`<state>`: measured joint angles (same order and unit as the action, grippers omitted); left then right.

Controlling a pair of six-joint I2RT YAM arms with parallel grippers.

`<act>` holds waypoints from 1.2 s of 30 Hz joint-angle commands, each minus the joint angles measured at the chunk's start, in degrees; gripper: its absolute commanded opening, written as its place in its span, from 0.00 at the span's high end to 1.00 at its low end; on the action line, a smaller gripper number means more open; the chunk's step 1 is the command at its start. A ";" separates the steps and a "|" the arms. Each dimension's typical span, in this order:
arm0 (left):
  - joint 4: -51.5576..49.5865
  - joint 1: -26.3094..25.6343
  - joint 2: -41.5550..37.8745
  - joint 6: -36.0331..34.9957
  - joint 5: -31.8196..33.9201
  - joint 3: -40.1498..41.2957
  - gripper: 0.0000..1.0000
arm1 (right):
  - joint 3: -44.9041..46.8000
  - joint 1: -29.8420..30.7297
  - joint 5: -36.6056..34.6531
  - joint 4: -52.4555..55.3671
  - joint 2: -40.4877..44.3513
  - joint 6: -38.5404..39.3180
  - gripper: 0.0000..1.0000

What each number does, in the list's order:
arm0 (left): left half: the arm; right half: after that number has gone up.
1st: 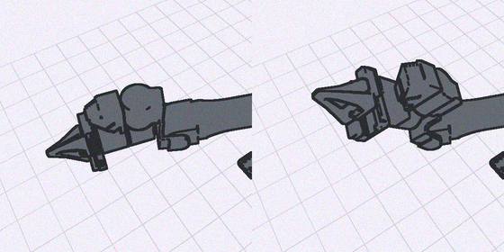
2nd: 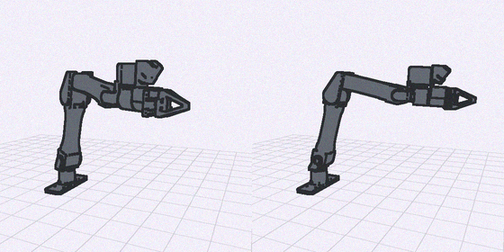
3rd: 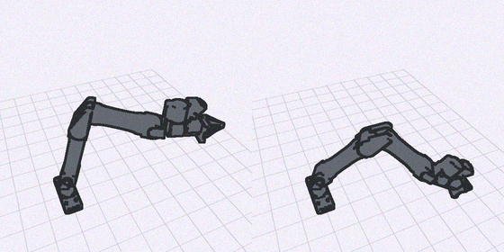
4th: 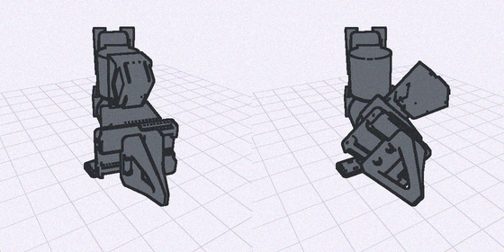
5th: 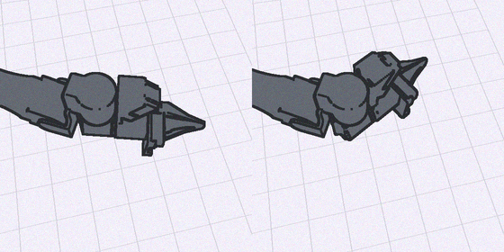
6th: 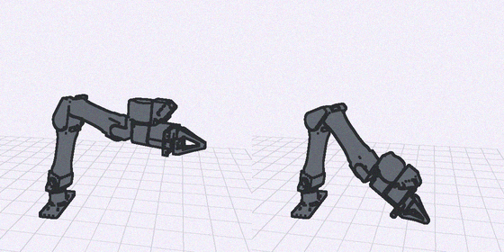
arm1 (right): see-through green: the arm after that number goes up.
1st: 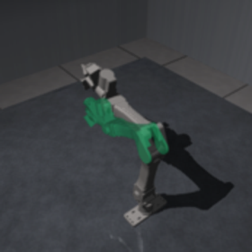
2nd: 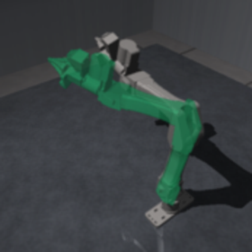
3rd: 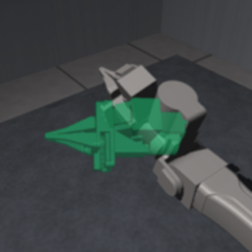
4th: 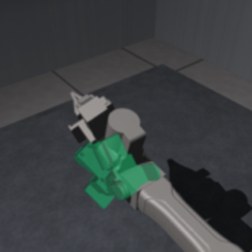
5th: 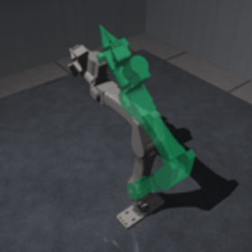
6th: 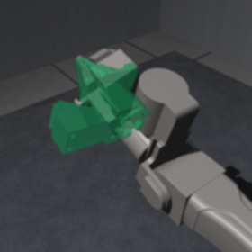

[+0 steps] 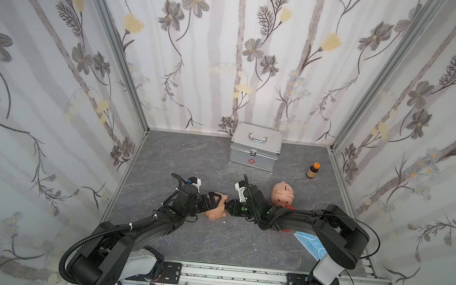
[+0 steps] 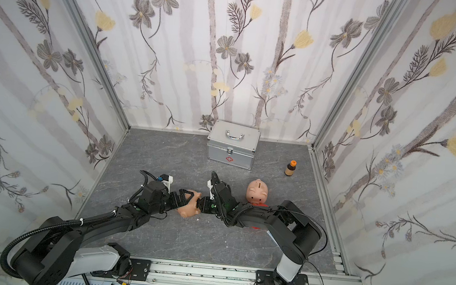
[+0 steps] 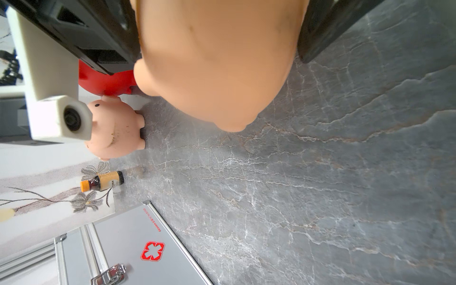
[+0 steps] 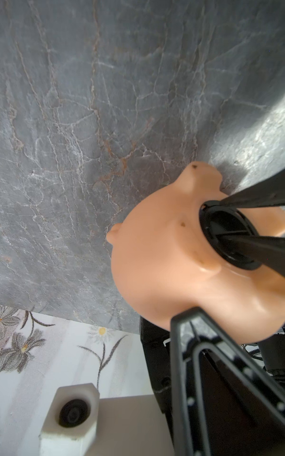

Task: Open piggy banks
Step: Adjust the piggy bank at the center of the board.

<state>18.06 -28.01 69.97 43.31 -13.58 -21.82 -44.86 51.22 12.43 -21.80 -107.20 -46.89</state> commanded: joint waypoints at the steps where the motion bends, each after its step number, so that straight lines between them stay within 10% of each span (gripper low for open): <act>1: -3.21 0.07 -0.45 -0.59 0.74 0.40 0.00 | 0.71 0.72 0.19 -2.49 1.08 -0.24 0.78; 36: 10.61 0.06 11.49 3.62 -2.54 1.80 0.00 | 14.23 -3.67 0.87 -18.63 8.32 -7.63 0.81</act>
<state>36.07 -27.90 81.06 46.78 -16.03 -20.47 -30.94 47.59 10.79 -33.54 -99.07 -52.05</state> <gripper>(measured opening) 0.998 0.194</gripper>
